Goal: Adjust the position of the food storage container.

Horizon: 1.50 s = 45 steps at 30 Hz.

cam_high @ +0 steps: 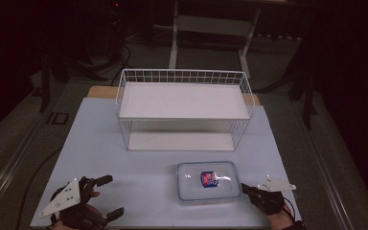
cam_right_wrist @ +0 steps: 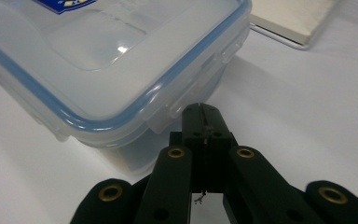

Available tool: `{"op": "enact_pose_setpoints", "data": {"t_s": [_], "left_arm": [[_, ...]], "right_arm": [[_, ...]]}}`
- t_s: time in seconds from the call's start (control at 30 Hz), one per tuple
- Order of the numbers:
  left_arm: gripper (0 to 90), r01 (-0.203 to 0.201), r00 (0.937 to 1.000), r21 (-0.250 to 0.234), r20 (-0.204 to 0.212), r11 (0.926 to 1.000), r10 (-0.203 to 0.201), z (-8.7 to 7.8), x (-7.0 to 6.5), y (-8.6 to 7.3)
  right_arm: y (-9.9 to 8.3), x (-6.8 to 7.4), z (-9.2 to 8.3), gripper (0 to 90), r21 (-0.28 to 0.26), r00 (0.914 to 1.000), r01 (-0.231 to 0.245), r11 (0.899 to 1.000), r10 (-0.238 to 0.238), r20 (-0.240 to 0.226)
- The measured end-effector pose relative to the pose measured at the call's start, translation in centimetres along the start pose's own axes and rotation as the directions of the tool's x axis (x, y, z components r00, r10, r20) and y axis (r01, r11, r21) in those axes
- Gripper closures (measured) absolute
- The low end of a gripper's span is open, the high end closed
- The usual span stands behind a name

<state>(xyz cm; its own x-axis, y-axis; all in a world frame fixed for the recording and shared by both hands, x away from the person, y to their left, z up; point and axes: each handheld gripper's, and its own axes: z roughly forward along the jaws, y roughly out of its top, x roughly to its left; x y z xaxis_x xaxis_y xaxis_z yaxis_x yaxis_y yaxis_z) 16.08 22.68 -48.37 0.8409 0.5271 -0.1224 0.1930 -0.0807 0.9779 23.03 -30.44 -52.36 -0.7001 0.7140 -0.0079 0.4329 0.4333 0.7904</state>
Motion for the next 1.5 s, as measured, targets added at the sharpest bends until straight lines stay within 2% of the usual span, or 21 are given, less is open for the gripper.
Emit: {"op": "enact_pose_setpoints", "data": {"t_s": [0.33, 0.43, 0.7, 0.83, 1.5], "left_arm": [[0.0, 0.002, 1.0000, 0.000, 0.001, 1.0000, -0.002, 0.0, 0.0, 0.0], [0.0, 0.004, 1.0000, 0.000, 0.001, 1.0000, -0.004, 0.0, 0.0, 0.0], [0.0, 0.000, 1.0000, 0.001, 0.002, 1.0000, 0.000, 0.0, 0.0, 0.0], [0.0, 0.000, 1.0000, 0.001, 0.002, 1.0000, 0.000, 0.0, 0.0, 0.0], [0.0, -0.005, 1.0000, 0.003, 0.003, 1.0000, 0.005, 0.0, -0.1, 0.0]], "right_arm": [[0.7, 1.1, 0.7, 90.0, 0.006, 0.9988, 0.035, 0.999, -0.035, -0.033], [1.5, 1.6, 1.5, 90.0, 0.012, 0.9966, 0.062, 0.998, -0.061, -0.055], [2.3, 2.1, 2.7, 90.0, 0.003, 0.9937, 0.076, 0.997, -0.076, -0.082], [2.8, 2.3, 3.2, 90.0, 0.008, 0.9924, 0.092, 0.996, -0.091, -0.083], [4.1, 2.6, 5.1, 90.0, 0.009, 0.9895, 0.104, 0.995, -0.103, -0.101]]}}
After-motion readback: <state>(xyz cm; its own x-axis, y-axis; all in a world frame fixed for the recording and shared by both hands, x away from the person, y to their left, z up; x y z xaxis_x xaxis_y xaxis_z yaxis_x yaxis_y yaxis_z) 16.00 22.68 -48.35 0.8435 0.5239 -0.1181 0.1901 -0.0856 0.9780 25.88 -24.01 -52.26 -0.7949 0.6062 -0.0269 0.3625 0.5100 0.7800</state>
